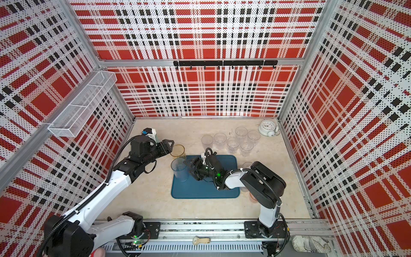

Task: Place the glasses into the tray
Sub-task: Move the glass to the tray.

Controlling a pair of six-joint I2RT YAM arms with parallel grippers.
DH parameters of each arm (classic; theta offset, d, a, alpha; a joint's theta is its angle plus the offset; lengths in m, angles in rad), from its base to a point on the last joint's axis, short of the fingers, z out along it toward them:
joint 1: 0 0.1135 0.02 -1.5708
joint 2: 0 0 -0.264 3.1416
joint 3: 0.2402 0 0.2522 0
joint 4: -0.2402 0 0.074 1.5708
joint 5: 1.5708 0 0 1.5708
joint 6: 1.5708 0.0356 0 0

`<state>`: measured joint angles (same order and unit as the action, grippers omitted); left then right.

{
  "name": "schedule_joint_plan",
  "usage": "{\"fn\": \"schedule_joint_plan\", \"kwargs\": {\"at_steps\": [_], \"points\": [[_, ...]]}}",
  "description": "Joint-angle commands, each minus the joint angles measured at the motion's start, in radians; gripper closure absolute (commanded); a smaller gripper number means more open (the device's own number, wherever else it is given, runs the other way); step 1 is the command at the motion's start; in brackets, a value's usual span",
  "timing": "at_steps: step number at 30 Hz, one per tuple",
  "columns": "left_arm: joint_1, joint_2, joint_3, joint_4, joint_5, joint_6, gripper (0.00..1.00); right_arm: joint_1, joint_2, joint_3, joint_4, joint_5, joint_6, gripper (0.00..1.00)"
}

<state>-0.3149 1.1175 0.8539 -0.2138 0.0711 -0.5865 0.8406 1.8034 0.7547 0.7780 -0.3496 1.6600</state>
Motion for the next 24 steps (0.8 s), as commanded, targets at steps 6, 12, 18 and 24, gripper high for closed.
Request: {"fn": "schedule_joint_plan", "kwargs": {"at_steps": [6,12,18,24], "points": [[-0.003,-0.018,0.025,0.005,-0.007,0.015,0.27,0.011,0.001,0.042,-0.149,0.033,-0.027,0.23],[-0.001,-0.024,0.026,0.004,-0.013,0.015,0.27,0.013,0.02,0.043,-0.124,0.016,-0.007,0.23],[0.024,-0.037,0.026,-0.002,-0.011,0.016,0.27,0.012,0.018,0.053,-0.132,0.009,-0.012,0.22],[0.06,-0.045,0.018,0.01,0.028,0.004,0.27,0.006,0.02,0.059,-0.13,-0.005,-0.02,0.22]]}}
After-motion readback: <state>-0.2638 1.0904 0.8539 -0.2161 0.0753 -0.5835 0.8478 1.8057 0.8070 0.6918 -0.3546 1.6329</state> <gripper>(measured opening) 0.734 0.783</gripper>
